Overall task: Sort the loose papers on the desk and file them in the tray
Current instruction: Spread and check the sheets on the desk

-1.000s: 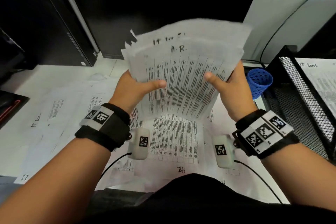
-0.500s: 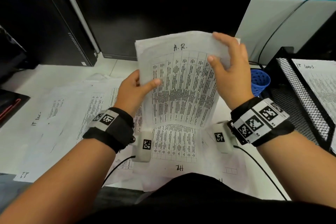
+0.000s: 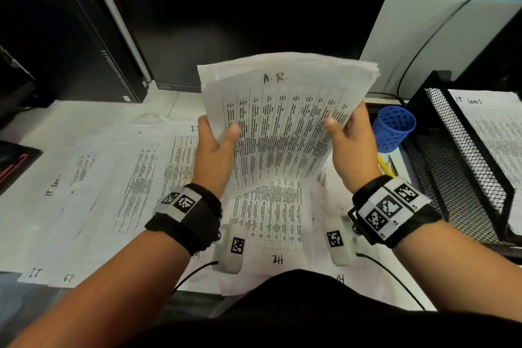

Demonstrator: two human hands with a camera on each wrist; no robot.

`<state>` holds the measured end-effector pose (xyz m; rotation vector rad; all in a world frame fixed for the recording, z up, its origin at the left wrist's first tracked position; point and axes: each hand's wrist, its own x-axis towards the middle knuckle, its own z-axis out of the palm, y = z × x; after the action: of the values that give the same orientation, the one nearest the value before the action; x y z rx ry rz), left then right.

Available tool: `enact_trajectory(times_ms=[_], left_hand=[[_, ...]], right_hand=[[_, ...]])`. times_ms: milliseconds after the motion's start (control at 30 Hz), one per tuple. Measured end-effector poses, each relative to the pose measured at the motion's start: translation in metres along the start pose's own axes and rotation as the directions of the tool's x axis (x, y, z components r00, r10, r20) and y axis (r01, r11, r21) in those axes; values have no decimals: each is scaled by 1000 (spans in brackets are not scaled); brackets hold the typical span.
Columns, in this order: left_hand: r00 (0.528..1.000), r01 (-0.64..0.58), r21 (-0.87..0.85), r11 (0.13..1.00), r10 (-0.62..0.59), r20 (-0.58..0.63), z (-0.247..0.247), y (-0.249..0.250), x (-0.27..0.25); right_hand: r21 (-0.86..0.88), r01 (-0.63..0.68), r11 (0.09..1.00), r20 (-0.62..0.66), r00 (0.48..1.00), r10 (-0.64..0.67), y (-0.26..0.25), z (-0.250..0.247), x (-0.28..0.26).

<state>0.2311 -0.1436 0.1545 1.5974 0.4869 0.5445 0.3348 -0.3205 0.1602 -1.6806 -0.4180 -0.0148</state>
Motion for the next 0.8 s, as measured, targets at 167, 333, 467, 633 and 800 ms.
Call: enact_trajectory(times_ms=[167,333,467,633,800], left_hand=[[997,71,53,996,-73,29,4,-22,-6],[995,87,70,994,-84,-48,4,-24,-4],[993,51,40,998,-46,-113,6,-12,0],[988,1,-90,996,-15,-151,7,-1,10],[994,41,-92,995,-50,-101,13,11,14]], right_hand=[[-65,-69,996,34,997,71,11,1,-7],[-71,-51,996,-5,999,51,6,-4,-4],[-70,-100,993,20,995,102,8,-13,-6],[-168,-204,964,142,963,229,24,-30,-23],[-237,-218,947,122,960,251,31,-43,-32]])
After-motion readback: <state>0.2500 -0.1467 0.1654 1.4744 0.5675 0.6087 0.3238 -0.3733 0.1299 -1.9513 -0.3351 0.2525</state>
